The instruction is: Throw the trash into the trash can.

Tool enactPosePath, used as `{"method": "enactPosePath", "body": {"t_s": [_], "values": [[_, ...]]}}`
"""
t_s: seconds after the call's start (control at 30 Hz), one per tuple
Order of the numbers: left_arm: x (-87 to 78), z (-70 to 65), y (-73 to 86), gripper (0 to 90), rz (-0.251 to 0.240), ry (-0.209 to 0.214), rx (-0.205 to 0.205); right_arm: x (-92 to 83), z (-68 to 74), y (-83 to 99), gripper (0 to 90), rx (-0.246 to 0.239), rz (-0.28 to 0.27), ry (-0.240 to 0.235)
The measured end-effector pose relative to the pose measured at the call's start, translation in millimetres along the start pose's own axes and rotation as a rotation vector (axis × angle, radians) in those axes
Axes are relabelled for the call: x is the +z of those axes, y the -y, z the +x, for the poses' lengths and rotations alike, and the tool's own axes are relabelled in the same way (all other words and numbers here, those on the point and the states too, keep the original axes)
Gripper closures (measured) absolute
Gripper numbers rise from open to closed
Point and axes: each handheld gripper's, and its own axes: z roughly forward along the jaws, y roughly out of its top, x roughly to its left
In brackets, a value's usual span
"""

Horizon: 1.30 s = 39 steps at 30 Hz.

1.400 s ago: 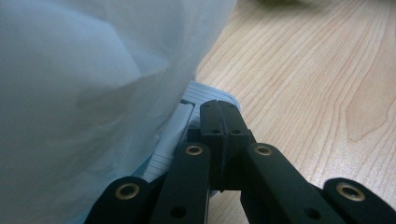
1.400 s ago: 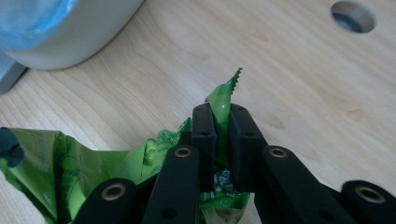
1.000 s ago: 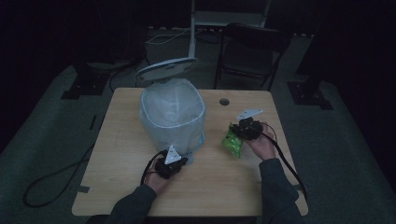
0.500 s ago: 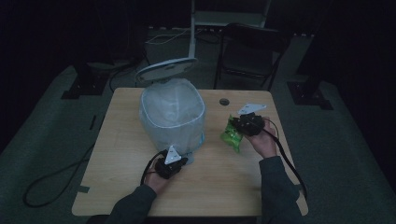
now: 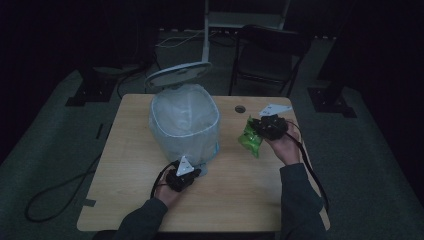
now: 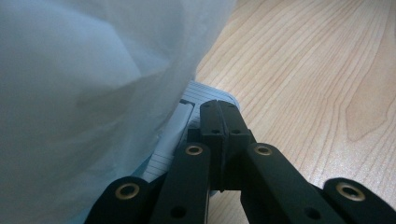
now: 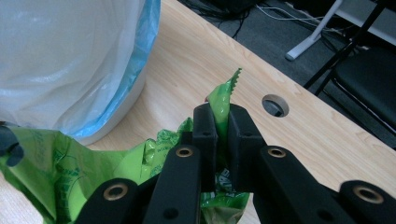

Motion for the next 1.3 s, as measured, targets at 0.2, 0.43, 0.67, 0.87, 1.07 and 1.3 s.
{"method": "enactPosePath", "body": {"t_s": [0.2,0.43,0.67,0.87,1.07,1.3], "values": [[0.0,0.0,0.0,90.0,0.0,0.001,-0.001,-4.3,-1.7,-4.8,82.8,-0.001,-0.014,-0.002],[0.1,-0.1,0.0,90.0,-0.001,0.001,-0.002,-8.5,-1.9,-9.7,82.8,-0.002,-0.025,0.004],[0.3,-0.3,0.1,90.0,-0.004,0.001,-0.005,-15.5,-1.8,-16.0,82.9,-0.005,-0.045,0.001],[0.3,-0.3,0.1,90.0,-0.004,0.001,-0.005,-20.9,-1.7,-25.3,82.9,-0.014,-0.058,0.005],[0.2,-0.2,0.1,90.0,-0.004,0.002,-0.004,-24.8,-0.2,-33.1,82.9,-0.024,-0.071,0.007],[0.0,-0.2,0.0,90.0,-0.002,0.003,-0.005,-29.3,1.9,-43.5,82.9,-0.04,-0.086,0.008]]}}
